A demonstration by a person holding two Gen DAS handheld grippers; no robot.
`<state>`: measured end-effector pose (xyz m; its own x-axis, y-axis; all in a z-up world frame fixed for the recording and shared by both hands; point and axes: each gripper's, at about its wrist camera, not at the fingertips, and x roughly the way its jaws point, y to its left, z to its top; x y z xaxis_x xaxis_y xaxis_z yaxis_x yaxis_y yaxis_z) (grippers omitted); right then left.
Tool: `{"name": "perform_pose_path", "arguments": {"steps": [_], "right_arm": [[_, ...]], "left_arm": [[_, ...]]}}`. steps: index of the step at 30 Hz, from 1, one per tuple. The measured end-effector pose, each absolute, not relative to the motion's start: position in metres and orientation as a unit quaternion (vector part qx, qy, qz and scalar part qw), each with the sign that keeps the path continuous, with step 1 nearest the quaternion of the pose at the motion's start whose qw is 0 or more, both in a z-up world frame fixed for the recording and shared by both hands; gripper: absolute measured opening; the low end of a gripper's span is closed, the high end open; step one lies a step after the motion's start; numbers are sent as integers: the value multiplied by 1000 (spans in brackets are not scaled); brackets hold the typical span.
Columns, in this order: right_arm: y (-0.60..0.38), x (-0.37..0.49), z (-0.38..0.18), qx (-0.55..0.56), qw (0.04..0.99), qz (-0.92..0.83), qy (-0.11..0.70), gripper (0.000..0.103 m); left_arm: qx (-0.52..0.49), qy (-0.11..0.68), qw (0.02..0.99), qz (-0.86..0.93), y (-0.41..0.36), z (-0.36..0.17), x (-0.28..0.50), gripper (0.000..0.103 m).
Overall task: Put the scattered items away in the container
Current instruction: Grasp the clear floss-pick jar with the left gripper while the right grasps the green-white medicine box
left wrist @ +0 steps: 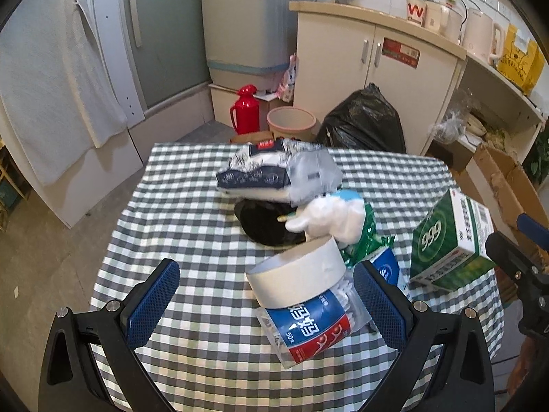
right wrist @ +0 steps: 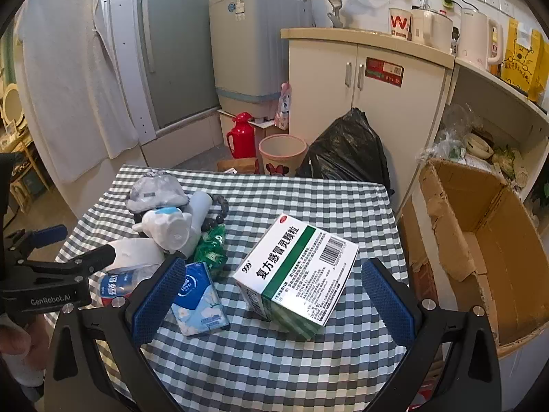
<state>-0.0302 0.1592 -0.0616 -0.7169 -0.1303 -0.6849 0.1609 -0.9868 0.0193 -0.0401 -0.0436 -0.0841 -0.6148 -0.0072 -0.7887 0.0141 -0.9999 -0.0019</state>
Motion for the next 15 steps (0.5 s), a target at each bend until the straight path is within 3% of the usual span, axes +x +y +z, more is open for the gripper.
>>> {"name": "perform_pose_path", "arguments": {"steps": [15], "right_arm": [[168,-40,-81,387,77,-919,17,103]], "left_arm": [[487,28,3,-873,-21,-120,-48,103]]}}
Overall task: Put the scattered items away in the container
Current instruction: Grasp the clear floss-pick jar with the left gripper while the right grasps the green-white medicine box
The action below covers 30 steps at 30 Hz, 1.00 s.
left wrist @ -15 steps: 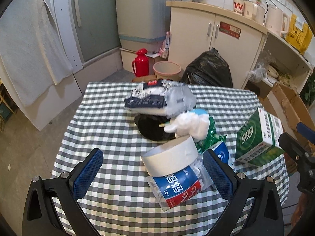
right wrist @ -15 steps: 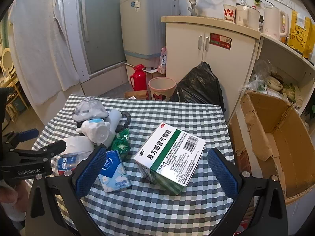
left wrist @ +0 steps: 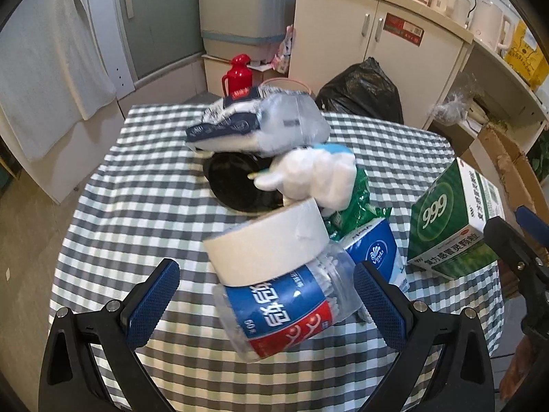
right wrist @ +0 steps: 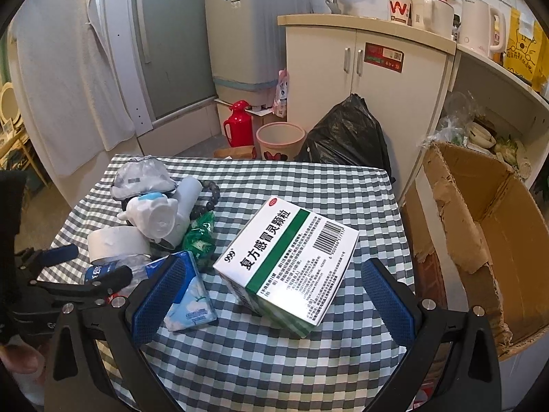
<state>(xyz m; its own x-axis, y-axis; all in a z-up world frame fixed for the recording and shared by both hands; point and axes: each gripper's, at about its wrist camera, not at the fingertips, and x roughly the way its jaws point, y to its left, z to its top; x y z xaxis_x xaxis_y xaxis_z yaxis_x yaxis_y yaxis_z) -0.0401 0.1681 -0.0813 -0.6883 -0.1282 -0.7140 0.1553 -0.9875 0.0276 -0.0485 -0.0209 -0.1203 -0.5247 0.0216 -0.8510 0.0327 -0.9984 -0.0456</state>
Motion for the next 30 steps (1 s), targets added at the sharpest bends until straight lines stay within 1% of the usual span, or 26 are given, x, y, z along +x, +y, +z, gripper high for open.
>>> {"name": "perform_pose_path", "arguments": {"steps": [12,16,20,26,30], "right_arm": [[173,-48,-94,399,82,-913,14,103],[174,-51,-99,401,82,-912,10,103],[175,-54,-101,403,83,-911,9,103],[172,-60,-106,409,86,-908,12,103],[168,-65,-112,414,83,-906,18,103]], "left_arm": [[487,86,30,-869,-18,-131,-53,103],[497,85,59,-862,-12,-131,-51,103],[507,65,73,-857,-8,-142,-54,103],[516,85,73,-849,-26,-161,-58,103],[517,102,63,-848,-40,-165,-56,103]]}}
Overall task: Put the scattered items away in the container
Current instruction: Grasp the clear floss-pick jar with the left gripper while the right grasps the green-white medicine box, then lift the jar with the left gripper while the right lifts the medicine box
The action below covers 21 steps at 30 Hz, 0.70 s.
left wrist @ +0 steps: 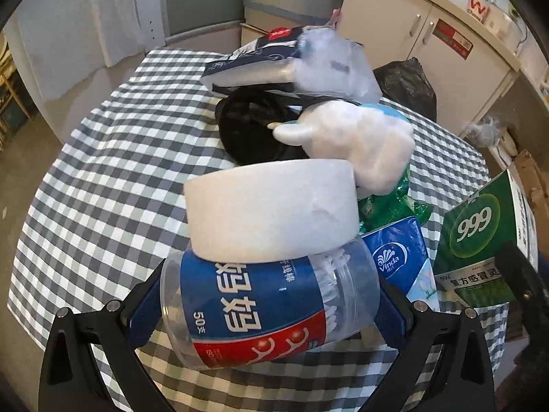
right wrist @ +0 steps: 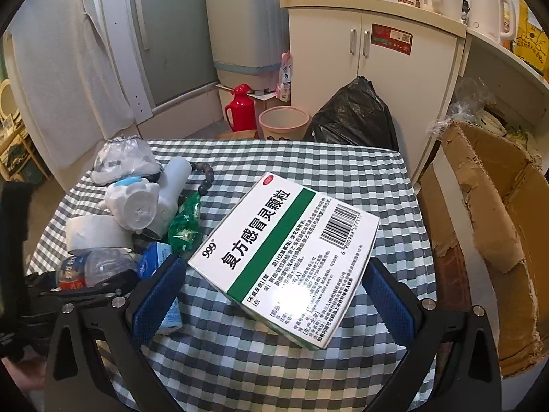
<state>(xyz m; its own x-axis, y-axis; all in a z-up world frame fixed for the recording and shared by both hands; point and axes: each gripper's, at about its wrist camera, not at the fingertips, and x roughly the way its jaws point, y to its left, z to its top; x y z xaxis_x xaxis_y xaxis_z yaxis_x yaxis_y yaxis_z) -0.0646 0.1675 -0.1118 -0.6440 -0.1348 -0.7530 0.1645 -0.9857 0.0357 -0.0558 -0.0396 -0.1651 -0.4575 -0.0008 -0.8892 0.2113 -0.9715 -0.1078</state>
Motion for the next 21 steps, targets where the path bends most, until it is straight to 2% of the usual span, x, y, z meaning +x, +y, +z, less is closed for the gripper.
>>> {"name": "perform_pose_path", "arguments": {"steps": [7,13,18,21], "right_arm": [[168,-71,-120,414,60,-908,10,103],[164,-74,-125,408,30,-912,19,103],[169,-73,-128,408,11,-913,13,103],[172,-70,-127,403,10,-915,12,96]], "left_arm": [[502,92,61,-858,-43,-155,-46,103],[493,88,52,-864,-48,-149,-37,90],[489,94,43,-866,-55,-149,-31,90],[486,94,37,-868,-56,-148,-26,90]]}}
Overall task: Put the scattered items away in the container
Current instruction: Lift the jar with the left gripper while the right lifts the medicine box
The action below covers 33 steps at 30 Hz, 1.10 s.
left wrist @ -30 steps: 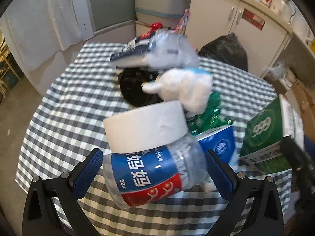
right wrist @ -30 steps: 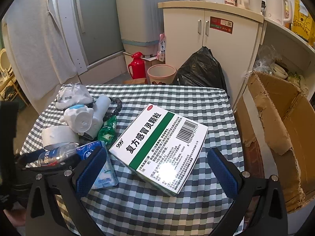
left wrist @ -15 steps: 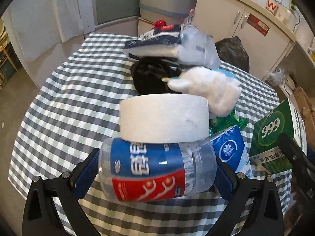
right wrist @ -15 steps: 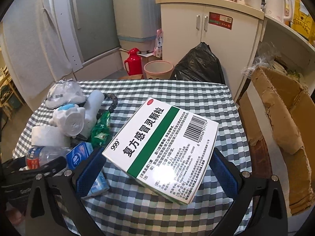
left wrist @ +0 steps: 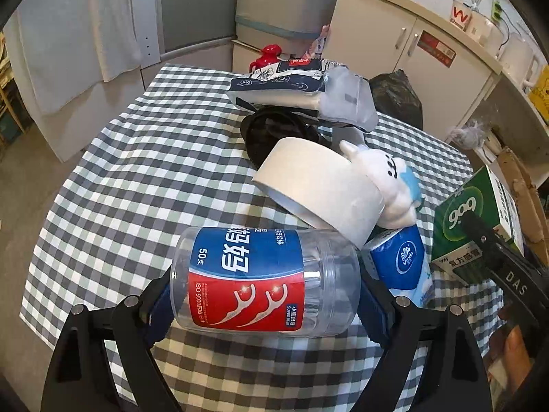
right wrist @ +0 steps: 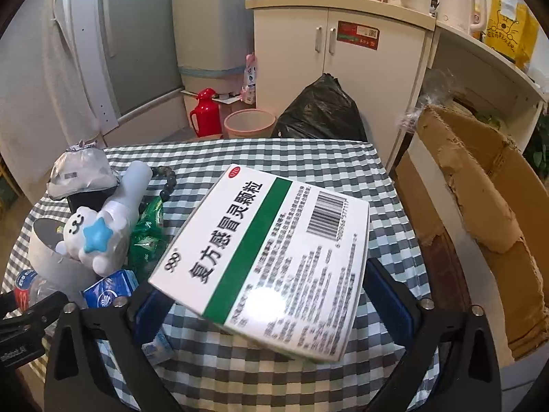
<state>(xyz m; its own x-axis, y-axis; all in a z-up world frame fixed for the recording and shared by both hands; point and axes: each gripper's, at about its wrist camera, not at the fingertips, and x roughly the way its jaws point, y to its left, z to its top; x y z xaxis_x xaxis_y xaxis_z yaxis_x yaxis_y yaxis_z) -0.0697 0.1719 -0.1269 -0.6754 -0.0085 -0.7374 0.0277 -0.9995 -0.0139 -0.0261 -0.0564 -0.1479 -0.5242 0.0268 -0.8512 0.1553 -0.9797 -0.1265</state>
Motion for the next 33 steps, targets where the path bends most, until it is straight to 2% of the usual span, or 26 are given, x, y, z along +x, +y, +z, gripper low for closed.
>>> {"name": "perform_pose_path", "arguments": {"steps": [1,16,33], "right_arm": [[173,-69,-127,403,11,-915,10,92],[188,-55,-114,390,35,-920,7,88],[188,-9,-35,303,72,-950,8,88]], "left_arm": [[486,93,35,-868,-57,-147,-24,90],[450,88,32,-888,-58,-116,-12,90],[368,54,6,-928,-31,-43,-2,90]]}}
